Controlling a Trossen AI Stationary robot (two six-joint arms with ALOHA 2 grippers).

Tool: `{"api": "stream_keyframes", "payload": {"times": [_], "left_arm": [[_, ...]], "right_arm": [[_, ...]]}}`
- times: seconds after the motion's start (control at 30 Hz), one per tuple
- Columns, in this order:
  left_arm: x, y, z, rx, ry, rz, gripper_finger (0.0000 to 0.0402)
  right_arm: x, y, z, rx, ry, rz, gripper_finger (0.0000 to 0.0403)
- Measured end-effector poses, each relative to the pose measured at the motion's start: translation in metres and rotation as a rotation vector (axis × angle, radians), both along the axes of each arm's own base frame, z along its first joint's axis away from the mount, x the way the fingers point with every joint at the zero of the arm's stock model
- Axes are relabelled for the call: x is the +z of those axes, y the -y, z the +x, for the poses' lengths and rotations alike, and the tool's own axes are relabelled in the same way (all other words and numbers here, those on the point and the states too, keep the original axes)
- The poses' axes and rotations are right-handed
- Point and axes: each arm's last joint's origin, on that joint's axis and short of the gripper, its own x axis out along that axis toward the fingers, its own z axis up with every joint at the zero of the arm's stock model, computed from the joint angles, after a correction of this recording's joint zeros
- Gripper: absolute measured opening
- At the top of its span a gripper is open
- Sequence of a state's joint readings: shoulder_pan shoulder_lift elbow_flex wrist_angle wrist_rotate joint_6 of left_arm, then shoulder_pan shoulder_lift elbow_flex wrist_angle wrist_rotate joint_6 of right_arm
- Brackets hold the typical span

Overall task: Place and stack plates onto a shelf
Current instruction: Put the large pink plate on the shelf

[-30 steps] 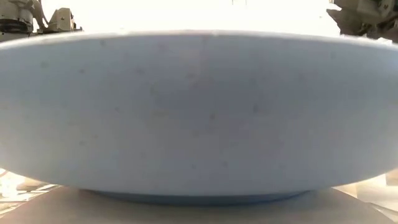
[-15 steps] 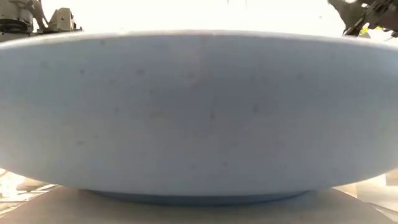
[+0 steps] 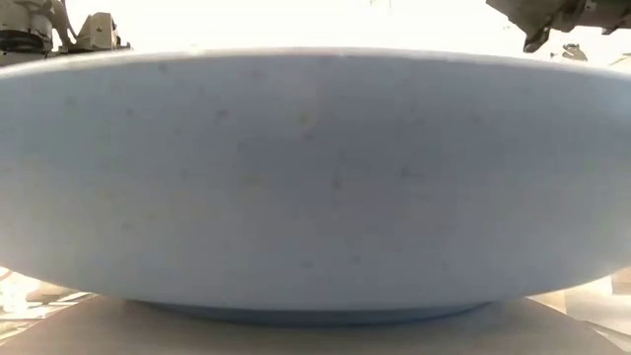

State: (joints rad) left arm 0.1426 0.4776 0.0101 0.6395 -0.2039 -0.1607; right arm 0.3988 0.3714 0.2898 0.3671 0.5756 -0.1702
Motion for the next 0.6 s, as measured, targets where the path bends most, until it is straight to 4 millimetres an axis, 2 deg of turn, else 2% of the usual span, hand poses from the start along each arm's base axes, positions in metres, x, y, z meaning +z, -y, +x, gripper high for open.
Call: {"api": "stream_keyframes", "payload": {"times": [0.17,0.33,0.6], "left_arm": [[0.000,0.000,0.000,0.001,0.000,0.000,0.0078],[0.000,0.000,0.000,0.000,0.000,0.000,0.0078],[0.000,0.000,0.000,0.000,0.000,0.000,0.0078]], "right_arm": [[0.002,-0.004,0.022,-0.031,-0.188,-0.073,0.0114],[-0.015,-0.006,0.047,-0.067,-0.366,-0.197,0.0114],[-0.041,-0.009,0.095,0.149,-0.543,-0.218,0.0114]]}}
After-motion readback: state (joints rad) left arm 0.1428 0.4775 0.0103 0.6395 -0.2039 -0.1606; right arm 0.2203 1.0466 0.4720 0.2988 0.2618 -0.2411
